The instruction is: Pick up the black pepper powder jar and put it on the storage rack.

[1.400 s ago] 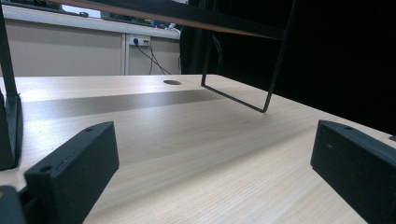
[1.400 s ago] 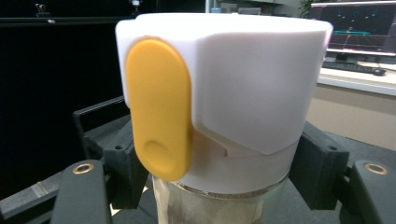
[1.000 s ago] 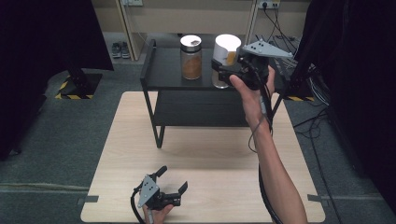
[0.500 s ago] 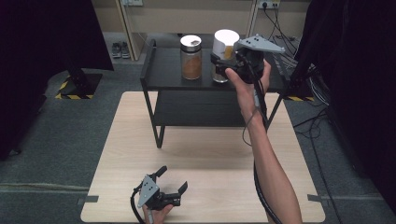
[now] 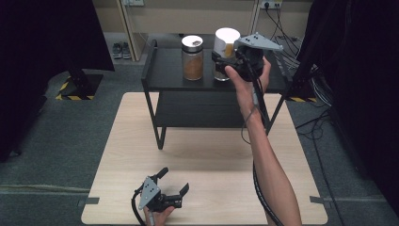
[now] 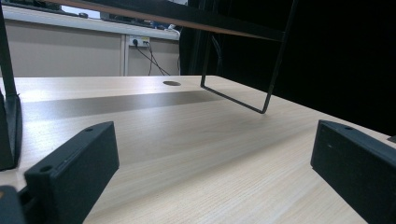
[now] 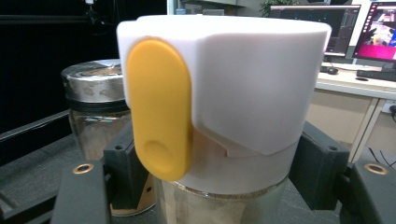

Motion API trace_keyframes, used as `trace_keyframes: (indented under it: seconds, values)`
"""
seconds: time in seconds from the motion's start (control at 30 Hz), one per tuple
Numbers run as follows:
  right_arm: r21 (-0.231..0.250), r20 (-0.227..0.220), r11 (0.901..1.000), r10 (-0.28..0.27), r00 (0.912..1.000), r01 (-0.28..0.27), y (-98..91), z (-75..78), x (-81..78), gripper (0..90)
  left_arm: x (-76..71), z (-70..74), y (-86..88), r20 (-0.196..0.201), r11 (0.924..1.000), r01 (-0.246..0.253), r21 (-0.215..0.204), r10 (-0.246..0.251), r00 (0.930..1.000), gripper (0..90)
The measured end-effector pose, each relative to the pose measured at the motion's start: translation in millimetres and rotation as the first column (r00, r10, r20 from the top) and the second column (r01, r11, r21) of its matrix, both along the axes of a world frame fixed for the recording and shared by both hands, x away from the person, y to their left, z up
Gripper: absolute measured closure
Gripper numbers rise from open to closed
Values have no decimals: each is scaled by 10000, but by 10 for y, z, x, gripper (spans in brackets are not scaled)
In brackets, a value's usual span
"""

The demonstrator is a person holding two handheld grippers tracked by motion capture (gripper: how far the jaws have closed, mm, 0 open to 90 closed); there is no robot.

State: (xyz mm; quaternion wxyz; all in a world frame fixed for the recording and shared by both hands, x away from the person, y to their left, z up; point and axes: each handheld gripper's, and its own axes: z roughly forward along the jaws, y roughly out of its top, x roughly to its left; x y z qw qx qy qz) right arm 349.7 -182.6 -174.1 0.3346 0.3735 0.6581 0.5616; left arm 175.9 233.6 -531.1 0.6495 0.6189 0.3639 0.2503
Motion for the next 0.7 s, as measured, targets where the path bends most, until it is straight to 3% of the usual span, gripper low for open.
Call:
trace_keyframes:
  seconds: [0.63, 0.7]
  values:
    - [-72, 95, 9999, -142, 9999, 142, 43, -81, 41, 303, -1, -3, 1, 19, 10000, -8, -1, 8, 10000, 3]
    - [-12, 84, 9999, -118, 9999, 118, 32, -85, 36, 255, -1, -3, 0, 25, 10000, -10, 1, 10, 10000, 3]
